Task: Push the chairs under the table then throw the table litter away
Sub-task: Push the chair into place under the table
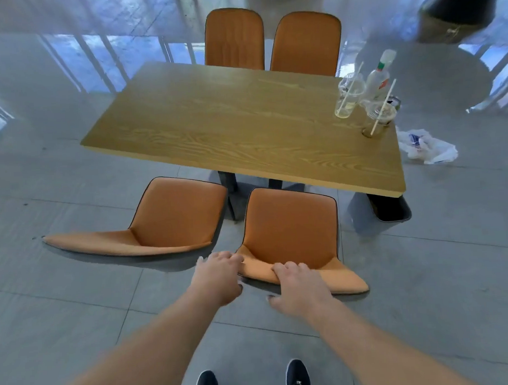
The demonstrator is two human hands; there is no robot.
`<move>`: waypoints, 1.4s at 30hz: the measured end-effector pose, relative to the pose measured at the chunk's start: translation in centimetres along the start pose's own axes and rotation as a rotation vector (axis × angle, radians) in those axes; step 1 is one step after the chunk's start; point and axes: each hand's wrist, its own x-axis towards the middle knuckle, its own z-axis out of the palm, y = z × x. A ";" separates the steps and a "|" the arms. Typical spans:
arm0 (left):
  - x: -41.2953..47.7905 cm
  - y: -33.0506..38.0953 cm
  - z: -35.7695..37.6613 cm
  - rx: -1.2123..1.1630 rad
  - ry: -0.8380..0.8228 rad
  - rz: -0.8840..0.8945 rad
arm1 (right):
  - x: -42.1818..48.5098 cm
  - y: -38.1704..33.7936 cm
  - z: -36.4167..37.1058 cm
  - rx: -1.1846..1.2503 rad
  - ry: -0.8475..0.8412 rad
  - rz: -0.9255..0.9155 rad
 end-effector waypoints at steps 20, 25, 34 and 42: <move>2.6 -21.9 -2.0 0.375 0.189 0.274 | 8.8 -14.9 0.7 -0.146 0.023 0.113; 2.5 -19.7 -1.4 0.357 0.133 0.350 | 9.8 -18.3 1.6 -0.151 0.010 -0.001; 3.5 -13.6 -11.1 -0.152 0.129 0.147 | 7.0 -14.9 -5.6 0.277 0.299 0.209; -4.0 8.8 -30.6 -0.169 0.615 0.557 | -8.3 0.9 -25.3 0.189 0.961 0.447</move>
